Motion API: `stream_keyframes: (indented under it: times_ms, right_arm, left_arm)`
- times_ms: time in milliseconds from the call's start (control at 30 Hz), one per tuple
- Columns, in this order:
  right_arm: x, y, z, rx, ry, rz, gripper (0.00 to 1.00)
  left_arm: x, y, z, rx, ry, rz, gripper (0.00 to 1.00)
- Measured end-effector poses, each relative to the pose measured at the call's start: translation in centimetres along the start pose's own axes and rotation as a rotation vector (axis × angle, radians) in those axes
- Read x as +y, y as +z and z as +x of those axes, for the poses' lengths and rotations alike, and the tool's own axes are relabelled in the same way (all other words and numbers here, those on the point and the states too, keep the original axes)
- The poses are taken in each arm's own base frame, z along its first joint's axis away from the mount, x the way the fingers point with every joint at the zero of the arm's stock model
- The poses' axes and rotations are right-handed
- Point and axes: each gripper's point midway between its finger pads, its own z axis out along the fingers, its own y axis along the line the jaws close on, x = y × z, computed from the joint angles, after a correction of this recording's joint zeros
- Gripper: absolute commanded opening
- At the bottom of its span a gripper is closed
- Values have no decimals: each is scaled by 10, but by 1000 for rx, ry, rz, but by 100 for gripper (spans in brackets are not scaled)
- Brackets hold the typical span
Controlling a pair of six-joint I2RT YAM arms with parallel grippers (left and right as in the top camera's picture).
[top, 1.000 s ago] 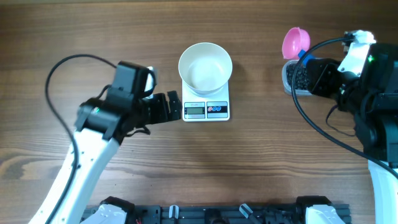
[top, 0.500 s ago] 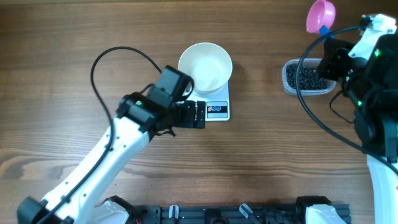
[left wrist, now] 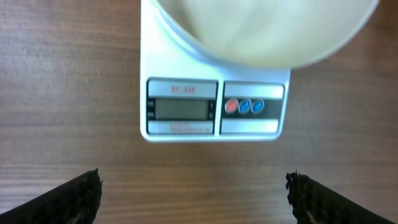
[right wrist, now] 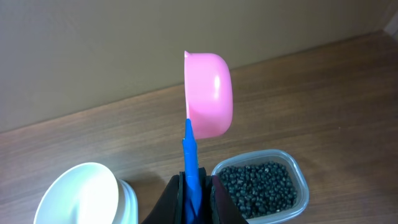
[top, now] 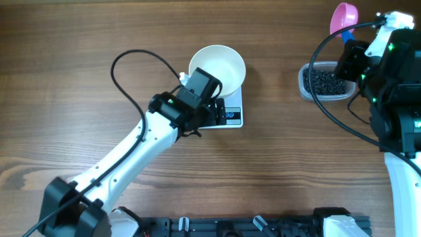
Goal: Scoop item into bowl and weigh 150g on scale
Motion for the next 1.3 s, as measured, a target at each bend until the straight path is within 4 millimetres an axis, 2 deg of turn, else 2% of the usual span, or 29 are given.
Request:
stream_keyframes:
  times_ms: [200,400,500,633,767,900,1100,1300]
  right_arm:
    - [0,0,0,2,0,2,4]
    - [0,0,0,1,0,2,4]
    - [0,0,0,1,0,2,4]
    - [0,0,1,2,0,3,4]
    - [-1,0,2,9,-1,4,4]
    - [-1,0,3,10,-1,5,4]
    - [-1,0,3,10,-1,5,4]
    - [-1,0,2,10,-1,5,4]
  left_arm:
    - [-1,20,-11,-35,19,-28,100]
    - [-3,38,-1,-1,141,-68,100]
    - [-5,38,3,6,172,-70,100]
    - [4,34,12,43,187,-102,100]
    - [16,10,19,54,191,-130,100]
    - [12,-4,12,7,185,-102,100]
    - [-9,10,-11,-121,168,-11,100]
    - [-2,34,0,-142,168,4,100]
